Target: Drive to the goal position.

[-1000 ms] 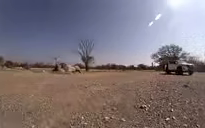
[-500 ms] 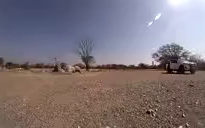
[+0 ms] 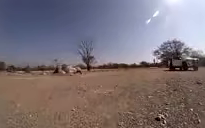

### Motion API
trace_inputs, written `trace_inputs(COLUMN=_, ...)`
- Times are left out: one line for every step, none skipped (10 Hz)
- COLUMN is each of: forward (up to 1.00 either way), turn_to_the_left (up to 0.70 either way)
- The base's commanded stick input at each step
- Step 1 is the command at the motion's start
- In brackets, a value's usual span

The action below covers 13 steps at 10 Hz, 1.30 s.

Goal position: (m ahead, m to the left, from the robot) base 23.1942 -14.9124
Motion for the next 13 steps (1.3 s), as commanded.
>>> trace_inputs(forward=0.5, turn_to_the_left=0.0)
trace_inputs(forward=0.5, turn_to_the_left=0.0)
trace_inputs(forward=0.5, turn_to_the_left=0.0)
trace_inputs(forward=0.5, turn_to_the_left=0.0)
trace_inputs(forward=0.5, turn_to_the_left=0.0)
trace_inputs(forward=0.5, turn_to_the_left=0.0)
trace_inputs(forward=0.5, turn_to_the_left=0.0)
trace_inputs(forward=0.5, turn_to_the_left=0.0)
trace_inputs(forward=0.5, turn_to_the_left=0.0)
trace_inputs(forward=0.5, turn_to_the_left=0.0)
trace_inputs(forward=0.5, turn_to_the_left=0.0)
trace_inputs(forward=0.5, turn_to_the_left=0.0)
trace_inputs(forward=0.5, turn_to_the_left=0.0)
